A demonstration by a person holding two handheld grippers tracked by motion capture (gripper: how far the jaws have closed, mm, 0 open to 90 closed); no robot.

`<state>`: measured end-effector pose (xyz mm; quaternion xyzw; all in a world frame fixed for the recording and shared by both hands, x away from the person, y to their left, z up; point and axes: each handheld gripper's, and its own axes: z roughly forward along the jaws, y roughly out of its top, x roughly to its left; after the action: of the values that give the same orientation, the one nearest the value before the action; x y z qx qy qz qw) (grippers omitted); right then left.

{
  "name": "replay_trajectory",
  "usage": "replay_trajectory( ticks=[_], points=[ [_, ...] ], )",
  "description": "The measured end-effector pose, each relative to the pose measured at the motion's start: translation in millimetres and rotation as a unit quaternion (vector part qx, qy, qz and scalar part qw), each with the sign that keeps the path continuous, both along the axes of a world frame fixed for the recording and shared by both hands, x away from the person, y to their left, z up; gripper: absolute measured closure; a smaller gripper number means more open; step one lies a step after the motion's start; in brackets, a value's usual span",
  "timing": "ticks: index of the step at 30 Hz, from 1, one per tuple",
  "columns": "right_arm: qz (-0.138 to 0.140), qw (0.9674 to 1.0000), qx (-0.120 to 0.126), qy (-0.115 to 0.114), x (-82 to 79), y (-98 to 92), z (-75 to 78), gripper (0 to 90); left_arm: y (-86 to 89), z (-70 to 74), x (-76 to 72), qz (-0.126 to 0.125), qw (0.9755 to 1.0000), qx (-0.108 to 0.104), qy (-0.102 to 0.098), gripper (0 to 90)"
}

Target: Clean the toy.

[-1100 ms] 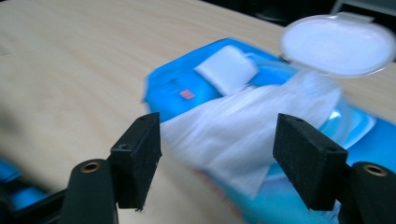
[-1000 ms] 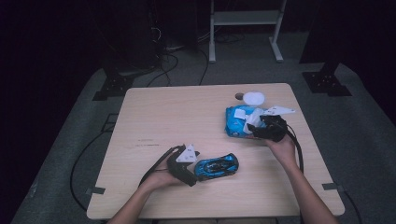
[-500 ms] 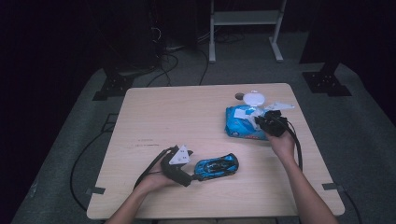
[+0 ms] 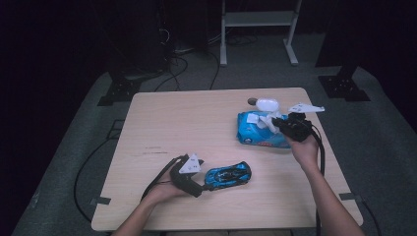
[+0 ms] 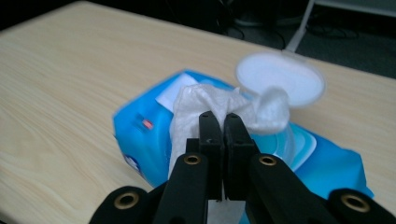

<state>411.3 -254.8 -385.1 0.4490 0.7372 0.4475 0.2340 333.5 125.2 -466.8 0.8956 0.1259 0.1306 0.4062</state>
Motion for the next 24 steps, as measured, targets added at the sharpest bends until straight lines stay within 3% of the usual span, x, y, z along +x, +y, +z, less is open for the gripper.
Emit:
replay_trajectory(
  ticks=[6,9,11,12,16,18,20,22,23,24],
  points=[
    [0.042,0.9984,0.008,-0.037,-26.0,5.5,30.2,87.6,-1.4,-1.4,-0.4,0.002,1.0000,-0.005,0.003,11.2],
    [0.095,0.9948,0.010,-0.036,-47.6,15.2,38.9,87.6,-2.2,-1.0,-0.4,-0.001,1.0000,-0.002,0.003,11.3],
    [0.139,0.9899,0.019,-0.020,-62.8,26.1,36.7,87.5,-3.8,-1.9,-0.2,-0.002,0.9999,-0.004,0.010,11.7],
    [0.160,0.9869,0.012,-0.013,-70.0,32.9,33.1,87.5,-3.9,-1.8,0.9,-0.007,0.9999,-0.001,0.012,12.8],
    [0.225,0.9738,0.008,0.034,-89.9,57.7,9.5,87.6,-6.9,-3.8,2.5,-0.015,0.9994,-0.002,0.032,14.4],
    [0.253,0.9650,0.019,0.064,-92.6,66.7,-4.4,87.5,-8.6,-5.6,2.0,-0.019,0.9992,-0.001,0.036,14.2],
    [0.269,0.9593,0.000,0.087,-92.6,75.0,-17.0,87.5,-11.1,-7.5,1.3,-0.023,0.9992,-0.001,0.033,14.2],
    [0.289,0.9492,-0.006,0.124,-88.8,79.9,-28.0,86.9,-14.0,-8.3,2.5,-0.024,0.9992,-0.002,0.033,14.2],
    [0.289,0.9482,-0.018,0.130,-87.1,81.3,-31.5,86.6,-15.9,-8.6,3.2,-0.023,0.9991,-0.006,0.035,13.9],
    [0.285,0.9494,-0.037,0.126,-86.0,82.5,-33.3,85.1,-18.0,-8.7,3.9,-0.024,0.9990,-0.008,0.037,14.0]
  ],
)
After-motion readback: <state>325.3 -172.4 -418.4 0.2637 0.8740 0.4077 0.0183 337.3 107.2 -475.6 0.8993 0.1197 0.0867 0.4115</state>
